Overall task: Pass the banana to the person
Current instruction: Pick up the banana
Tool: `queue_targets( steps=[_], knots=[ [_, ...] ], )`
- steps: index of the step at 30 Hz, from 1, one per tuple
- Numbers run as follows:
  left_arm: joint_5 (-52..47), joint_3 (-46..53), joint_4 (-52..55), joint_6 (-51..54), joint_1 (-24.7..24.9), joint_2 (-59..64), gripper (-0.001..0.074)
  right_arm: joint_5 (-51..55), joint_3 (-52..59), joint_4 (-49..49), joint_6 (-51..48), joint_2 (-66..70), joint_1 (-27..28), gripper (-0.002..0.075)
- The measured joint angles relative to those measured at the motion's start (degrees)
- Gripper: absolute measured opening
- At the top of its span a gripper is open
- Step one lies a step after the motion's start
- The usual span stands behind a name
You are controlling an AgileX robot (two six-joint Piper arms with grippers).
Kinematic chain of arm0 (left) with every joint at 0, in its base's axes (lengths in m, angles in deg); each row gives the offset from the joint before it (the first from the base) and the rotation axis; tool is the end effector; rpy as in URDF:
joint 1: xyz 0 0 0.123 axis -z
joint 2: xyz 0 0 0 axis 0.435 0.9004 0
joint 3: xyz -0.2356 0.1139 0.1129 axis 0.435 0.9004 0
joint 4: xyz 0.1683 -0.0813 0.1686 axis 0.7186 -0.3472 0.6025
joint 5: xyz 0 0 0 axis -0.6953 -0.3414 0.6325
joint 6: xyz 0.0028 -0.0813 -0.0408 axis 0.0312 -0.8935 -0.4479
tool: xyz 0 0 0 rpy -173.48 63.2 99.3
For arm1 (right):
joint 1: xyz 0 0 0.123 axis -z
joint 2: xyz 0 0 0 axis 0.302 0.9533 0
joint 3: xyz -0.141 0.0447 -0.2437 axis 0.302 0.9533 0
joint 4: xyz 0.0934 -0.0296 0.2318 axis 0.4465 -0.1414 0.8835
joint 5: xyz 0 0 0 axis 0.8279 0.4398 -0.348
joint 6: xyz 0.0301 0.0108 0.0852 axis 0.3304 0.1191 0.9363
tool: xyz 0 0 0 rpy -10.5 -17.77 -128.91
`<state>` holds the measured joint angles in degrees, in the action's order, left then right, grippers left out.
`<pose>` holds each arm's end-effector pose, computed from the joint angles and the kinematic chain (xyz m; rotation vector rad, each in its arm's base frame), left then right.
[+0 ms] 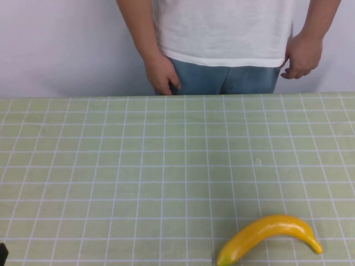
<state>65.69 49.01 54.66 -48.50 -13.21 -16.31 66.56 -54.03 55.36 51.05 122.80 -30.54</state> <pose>0.0518 -0.0102 0.1731 0.1188 1.8569 -0.1961 0.1705 0.0484 0.2965 -0.5931 2.4825 0.1307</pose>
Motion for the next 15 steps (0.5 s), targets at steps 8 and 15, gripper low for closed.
queue_targets(
  steps=[8, 15],
  knots=[
    [0.0, 0.0, 0.0, 0.0, 0.0, 0.0, 0.0003, 0.1, -4.2, -1.4, -10.4, 14.3, -9.3, 0.0112],
    [0.0, 0.0, 0.0, 0.0, 0.0, 0.0, 0.0003, -4.0, -4.2, -1.7, -17.4, 23.8, -10.7, 0.0546]
  ],
)
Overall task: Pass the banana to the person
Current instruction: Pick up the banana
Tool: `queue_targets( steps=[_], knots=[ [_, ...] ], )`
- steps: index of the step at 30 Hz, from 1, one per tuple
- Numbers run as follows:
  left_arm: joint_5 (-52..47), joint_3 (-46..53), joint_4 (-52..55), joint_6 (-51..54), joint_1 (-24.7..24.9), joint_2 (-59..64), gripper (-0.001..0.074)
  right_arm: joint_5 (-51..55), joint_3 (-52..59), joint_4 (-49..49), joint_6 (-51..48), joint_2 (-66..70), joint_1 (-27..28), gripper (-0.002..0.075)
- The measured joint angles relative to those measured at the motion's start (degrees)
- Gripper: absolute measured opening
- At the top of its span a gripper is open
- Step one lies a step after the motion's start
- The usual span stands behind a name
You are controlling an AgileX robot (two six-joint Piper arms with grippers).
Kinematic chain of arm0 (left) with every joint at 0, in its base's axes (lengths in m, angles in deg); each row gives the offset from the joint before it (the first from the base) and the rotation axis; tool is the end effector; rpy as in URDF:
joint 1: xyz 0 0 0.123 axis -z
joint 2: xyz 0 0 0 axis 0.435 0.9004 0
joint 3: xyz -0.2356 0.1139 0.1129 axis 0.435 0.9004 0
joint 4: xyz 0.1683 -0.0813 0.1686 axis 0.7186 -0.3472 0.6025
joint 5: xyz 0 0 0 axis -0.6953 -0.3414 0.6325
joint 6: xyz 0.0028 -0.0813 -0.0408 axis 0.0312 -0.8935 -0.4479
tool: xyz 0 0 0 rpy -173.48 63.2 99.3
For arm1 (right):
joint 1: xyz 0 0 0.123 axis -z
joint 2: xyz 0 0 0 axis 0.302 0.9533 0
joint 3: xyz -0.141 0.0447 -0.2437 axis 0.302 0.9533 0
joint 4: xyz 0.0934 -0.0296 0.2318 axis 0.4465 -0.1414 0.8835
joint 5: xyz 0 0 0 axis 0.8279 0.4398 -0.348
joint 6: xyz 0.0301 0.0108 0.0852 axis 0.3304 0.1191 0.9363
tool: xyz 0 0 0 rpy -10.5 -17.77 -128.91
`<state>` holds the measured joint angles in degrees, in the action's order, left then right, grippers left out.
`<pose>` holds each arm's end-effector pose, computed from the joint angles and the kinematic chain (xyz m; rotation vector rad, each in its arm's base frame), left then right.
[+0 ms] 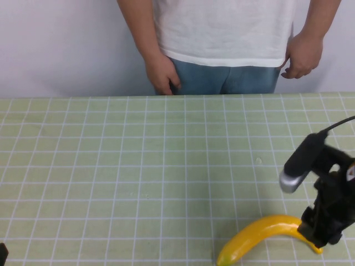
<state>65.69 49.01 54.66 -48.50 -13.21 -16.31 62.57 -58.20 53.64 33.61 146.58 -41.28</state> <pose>0.0518 -0.0102 0.1731 0.1188 1.8569 -0.1961 0.2278 0.1071 0.2301 -1.3000 2.5072 0.0735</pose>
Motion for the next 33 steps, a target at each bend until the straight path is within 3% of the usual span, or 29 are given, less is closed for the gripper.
queue_targets(
  steps=[6, 18, 21, 24, 26, 27, 33],
  knots=[
    [0.0, 0.0, 0.0, 0.0, 0.0, 0.0, 0.0003, -2.7, 0.0, -0.9, -8.4, 6.9, 0.0, 0.0549],
    [0.0, 0.0, 0.0, 0.0, 0.0, 0.0, 0.0003, -10.7, 0.0, -0.8, -8.0, 16.2, 0.0, 0.0535],
    [0.0, 0.0, 0.0, 0.0, 0.0, 0.0, 0.0003, -11.1, 0.0, -1.1, -5.1, 17.6, 0.0, 0.0399],
    [0.0, 0.0, 0.0, 0.0, 0.0, 0.0, 0.0003, -10.7, 0.0, -1.0, -4.0, 18.0, 0.0, 0.0147],
    [0.0, 0.0, 0.0, 0.0, 0.0, 0.0, 0.0003, -9.7, 0.0, -1.1, -4.0, 17.9, 0.0, 0.0021],
    [0.0, 0.0, 0.0, 0.0, 0.0, 0.0, 0.0003, -9.2, 0.0, -1.3, -4.0, 17.7, 0.0, -0.001],
    [0.0, 0.0, 0.0, 0.0, 0.0, 0.0, 0.0003, -6.9, -0.1, -1.5, -3.8, 14.4, 0.0, -0.0006]
  ],
)
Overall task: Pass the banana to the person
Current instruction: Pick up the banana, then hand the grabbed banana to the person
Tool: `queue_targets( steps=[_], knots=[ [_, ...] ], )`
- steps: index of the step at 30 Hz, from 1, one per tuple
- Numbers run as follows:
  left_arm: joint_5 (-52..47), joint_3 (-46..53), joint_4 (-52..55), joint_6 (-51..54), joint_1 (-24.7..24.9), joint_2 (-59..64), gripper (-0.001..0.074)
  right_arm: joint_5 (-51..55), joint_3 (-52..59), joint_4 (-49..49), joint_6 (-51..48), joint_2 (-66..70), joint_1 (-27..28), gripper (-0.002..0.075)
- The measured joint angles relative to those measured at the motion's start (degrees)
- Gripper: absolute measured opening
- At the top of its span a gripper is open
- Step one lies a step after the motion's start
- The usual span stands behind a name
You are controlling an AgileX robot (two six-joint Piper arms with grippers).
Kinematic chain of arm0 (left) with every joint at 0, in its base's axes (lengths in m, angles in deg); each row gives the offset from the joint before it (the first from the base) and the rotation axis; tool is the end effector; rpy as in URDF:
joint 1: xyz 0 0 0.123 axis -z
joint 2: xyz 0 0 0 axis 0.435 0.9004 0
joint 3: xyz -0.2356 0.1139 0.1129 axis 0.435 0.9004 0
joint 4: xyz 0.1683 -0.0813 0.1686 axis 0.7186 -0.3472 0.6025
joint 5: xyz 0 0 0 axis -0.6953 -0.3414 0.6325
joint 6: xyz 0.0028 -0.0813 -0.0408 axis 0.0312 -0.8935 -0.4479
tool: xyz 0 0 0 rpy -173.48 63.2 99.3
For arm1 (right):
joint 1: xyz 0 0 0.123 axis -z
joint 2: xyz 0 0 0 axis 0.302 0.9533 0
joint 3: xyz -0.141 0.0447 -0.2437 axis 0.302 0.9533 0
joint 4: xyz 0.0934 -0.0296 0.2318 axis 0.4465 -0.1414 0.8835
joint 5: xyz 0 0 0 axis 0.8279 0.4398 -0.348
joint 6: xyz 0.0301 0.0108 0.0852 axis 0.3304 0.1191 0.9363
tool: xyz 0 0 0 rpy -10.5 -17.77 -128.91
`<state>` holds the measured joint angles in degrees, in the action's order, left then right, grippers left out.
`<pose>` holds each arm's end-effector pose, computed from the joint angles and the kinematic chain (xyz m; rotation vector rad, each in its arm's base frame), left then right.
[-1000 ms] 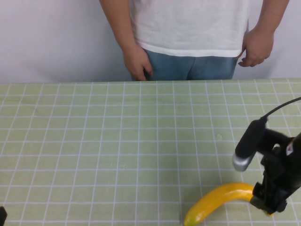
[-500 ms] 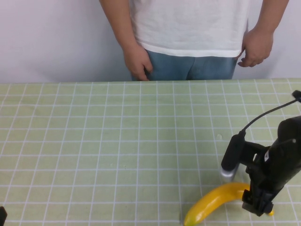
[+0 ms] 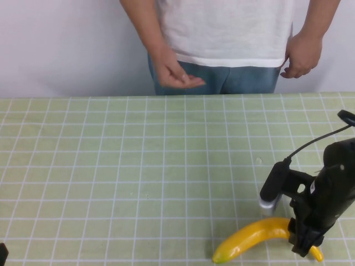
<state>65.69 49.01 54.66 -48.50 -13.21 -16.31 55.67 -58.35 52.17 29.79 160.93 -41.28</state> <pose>0.0518 -0.0102 0.1731 0.1188 1.8569 -0.1961 0.2562 0.1171 0.1662 -1.4526 2.5714 0.0407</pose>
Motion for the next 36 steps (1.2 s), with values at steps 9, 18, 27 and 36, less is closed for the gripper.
queue_targets(
  steps=[9, 18, 27, 36],
  knots=[
    [0.0, 0.0, 0.0, 0.0, 0.0, 0.0, 0.0003, 9.5, -7.9, 0.2, 0.3, -16.6, 0.0, -0.0006],
    [0.0, 0.0, 0.0, 0.0, 0.0, 0.0, 0.0003, 18.9, -27.0, -0.2, 3.4, -19.6, 0.0, -0.0006],
    [0.0, 0.0, 0.0, 0.0, 0.0, 0.0, 0.0003, 24.4, -44.9, 0.0, 3.6, -6.6, -1.2, -0.0006],
    [0.0, 0.0, 0.0, 0.0, 0.0, 0.0, 0.0003, 25.5, -50.3, -1.2, 3.8, 4.4, -5.0, -0.0006]
  ],
)
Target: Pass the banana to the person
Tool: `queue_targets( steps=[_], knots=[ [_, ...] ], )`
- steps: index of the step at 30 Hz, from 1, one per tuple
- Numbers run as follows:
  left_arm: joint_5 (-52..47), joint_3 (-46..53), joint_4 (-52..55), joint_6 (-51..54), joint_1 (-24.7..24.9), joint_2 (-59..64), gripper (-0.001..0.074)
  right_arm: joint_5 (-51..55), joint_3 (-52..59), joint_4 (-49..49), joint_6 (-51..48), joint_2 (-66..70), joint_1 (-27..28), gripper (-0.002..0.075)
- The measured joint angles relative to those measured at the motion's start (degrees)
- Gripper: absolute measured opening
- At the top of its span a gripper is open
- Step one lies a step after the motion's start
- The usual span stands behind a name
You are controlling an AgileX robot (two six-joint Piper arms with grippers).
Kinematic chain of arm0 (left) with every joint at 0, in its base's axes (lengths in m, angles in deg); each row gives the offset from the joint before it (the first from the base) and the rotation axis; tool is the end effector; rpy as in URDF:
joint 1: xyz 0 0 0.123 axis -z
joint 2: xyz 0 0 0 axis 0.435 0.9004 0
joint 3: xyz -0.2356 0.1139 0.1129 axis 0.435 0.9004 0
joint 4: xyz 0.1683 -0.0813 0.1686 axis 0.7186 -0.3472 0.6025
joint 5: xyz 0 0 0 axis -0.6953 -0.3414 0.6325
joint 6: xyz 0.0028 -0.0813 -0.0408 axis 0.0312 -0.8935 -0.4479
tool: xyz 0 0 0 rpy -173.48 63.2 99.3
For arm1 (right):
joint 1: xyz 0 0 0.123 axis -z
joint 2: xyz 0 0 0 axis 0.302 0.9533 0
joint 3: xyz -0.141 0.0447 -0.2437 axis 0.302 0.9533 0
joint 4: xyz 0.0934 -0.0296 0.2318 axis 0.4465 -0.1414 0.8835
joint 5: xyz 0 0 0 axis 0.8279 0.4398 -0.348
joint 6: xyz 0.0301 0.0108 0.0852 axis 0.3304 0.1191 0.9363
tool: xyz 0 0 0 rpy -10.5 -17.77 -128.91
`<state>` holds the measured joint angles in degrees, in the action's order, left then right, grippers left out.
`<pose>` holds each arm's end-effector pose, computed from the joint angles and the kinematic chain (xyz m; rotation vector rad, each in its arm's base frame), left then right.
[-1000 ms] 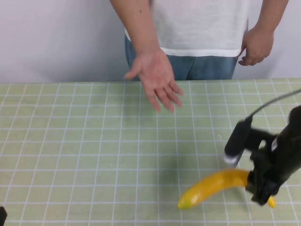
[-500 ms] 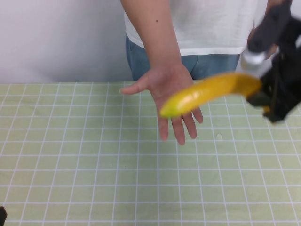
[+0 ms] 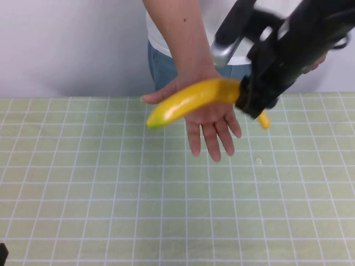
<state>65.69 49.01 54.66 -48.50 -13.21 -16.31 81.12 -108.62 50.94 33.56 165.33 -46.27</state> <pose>0.0518 -0.0102 0.1731 0.1188 1.8569 -0.1961 0.3275 0.1841 0.3636 -1.3511 2.2214 0.0322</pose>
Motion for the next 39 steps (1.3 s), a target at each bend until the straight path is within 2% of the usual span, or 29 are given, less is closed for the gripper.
queue_targets(
  steps=[3, 5, 7, 9, 12, 14, 16, 22, 24, 26, 28, 30, 34, 39],
  knots=[
    [0.0, 0.0, 0.0, 0.0, 0.0, 0.0, 0.0003, 0.1, 0.0, -1.4, 1.4, 2.3, -0.3, -0.0003],
    [0.0, 0.0, 0.0, 0.0, 0.0, 0.0, 0.0003, 0.1, 0.0, -3.3, 2.7, 3.0, -0.5, 0.0041],
    [0.0, 0.0, 0.0, 0.0, 0.0, 0.0, 0.0003, 0.0, 0.0, -3.9, 3.6, 3.1, -0.5, 0.0137],
    [0.0, 0.0, 0.0, 0.0, 0.0, 0.0, 0.0003, -0.4, -0.1, -5.1, 5.5, 3.1, -0.5, 0.0278],
    [0.0, 0.0, 0.0, 0.0, 0.0, 0.0, 0.0003, -0.9, -0.1, -5.2, 6.7, 2.2, -0.5, 0.0449],
    [0.0, 0.0, 0.0, 0.0, 0.0, 0.0, 0.0003, -1.9, -0.1, -5.2, 7.4, 0.8, -0.5, 0.0507],
    [0.0, 0.0, 0.0, 0.0, 0.0, 0.0, 0.0003, -2.6, -0.1, -5.4, 7.5, -1.2, -0.5, 0.0519],
    [0.0, 0.0, 0.0, 0.0, 0.0, 0.0, 0.0002, -0.3, -0.1, -6.2, 9.8, -10.7, -0.5, 0.0507],
    [0.0, 0.0, 0.0, 0.0, 0.0, 0.0, 0.0003, 2.2, -0.1, -6.2, 9.8, -14.9, -0.5, 0.0457],
    [0.0, 0.0, 0.0, 0.0, 0.0, 0.0, 0.0002, 5.3, -0.1, -6.2, 9.9, -18.3, -0.5, 0.034],
    [0.0, 0.0, 0.0, 0.0, 0.0, 0.0, 0.0003, 8.9, -0.1, -6.2, 10.2, -21.5, -0.5, 0.0182],
    [0.0, 0.0, 0.0, 0.0, 0.0, 0.0, 0.0003, 10.0, 2.1, -6.1, 12.3, -25.5, -0.5, -0.0009],
    [0.0, 0.0, 0.0, 0.0, 0.0, 0.0, 0.0003, 8.8, 11.7, -5.8, 14.6, -34.0, -0.5, -0.0003],
    [0.0, 0.0, 0.0, 0.0, 0.0, 0.0, 0.0003, 1.8, 28.8, -1.9, 15.2, -44.4, -0.5, -0.0005]
  ],
)
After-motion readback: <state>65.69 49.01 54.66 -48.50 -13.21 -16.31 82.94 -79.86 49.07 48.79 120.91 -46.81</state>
